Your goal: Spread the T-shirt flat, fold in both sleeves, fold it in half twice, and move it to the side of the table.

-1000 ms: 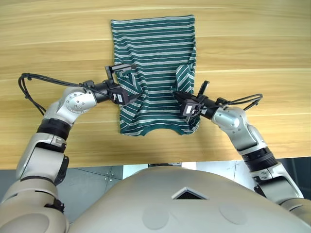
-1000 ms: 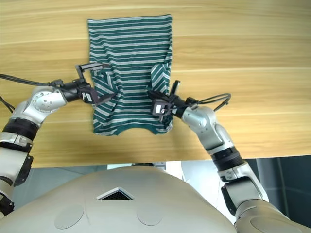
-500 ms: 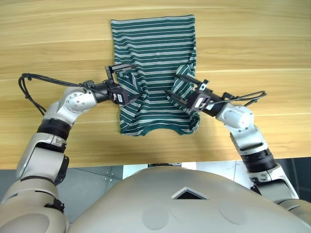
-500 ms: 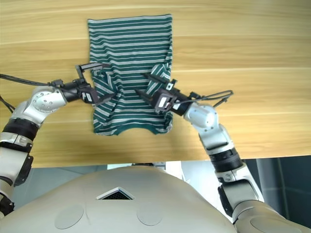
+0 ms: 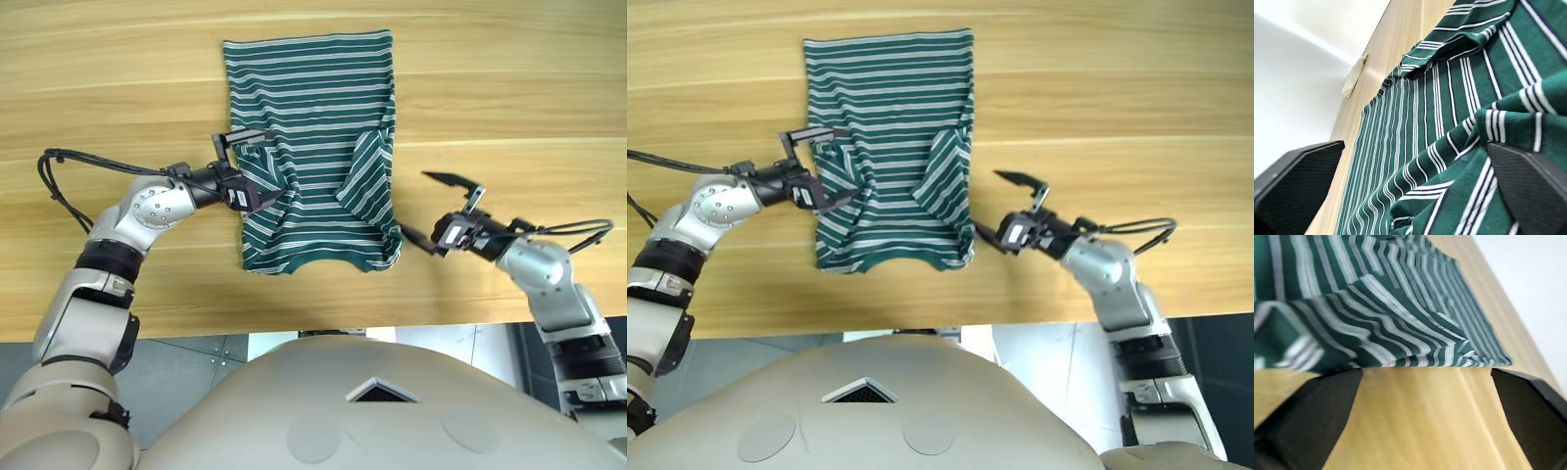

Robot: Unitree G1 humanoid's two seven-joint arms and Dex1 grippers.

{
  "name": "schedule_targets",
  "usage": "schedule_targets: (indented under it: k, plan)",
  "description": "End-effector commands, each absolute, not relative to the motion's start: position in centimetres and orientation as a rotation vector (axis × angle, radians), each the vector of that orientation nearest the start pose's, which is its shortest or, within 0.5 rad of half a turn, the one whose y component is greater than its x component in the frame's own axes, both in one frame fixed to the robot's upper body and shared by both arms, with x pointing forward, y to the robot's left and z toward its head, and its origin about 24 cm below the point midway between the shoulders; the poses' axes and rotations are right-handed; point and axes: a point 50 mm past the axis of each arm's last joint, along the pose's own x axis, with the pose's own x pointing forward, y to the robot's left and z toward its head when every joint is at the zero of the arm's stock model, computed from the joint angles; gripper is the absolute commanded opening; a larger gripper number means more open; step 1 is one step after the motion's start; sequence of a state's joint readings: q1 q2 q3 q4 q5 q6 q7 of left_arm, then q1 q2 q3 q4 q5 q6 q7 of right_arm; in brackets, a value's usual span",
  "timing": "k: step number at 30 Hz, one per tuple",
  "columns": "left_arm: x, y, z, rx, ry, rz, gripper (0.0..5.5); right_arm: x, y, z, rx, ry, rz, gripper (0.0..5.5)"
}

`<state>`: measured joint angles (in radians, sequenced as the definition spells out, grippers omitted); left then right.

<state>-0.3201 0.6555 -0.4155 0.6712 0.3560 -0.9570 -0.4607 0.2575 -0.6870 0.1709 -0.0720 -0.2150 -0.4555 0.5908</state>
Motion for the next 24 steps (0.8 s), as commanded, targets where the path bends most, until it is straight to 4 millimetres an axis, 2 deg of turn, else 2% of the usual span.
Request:
schedule_targets:
  k: [1,9,14,19,21,24]
  plan:
    - [23.7,19.4,-0.2,1.045,-0.072,-1.218,5.40,16.6,-19.1,3.2,-0.849,0.031,1.055,5.37]
    - [23.7,19.5,-0.2,1.044,-0.070,-1.217,5.40,16.0,-19.0,3.4,-0.840,0.022,1.076,5.37]
    - [23.8,19.5,-0.2,1.046,-0.072,-1.216,5.40,16.7,-22.2,4.4,-0.907,0.065,0.929,5.37]
    - [23.9,19.3,-0.1,1.044,-0.078,-1.218,5.40,18.3,-23.9,4.8,-0.948,0.096,0.806,5.37]
    - [23.9,19.3,-0.1,1.044,-0.079,-1.218,5.40,19.1,-23.4,5.2,-0.943,0.068,0.795,5.37]
    - [23.9,19.3,0.0,1.045,-0.081,-1.217,5.40,19.4,-22.0,4.7,-0.931,0.053,0.844,5.37]
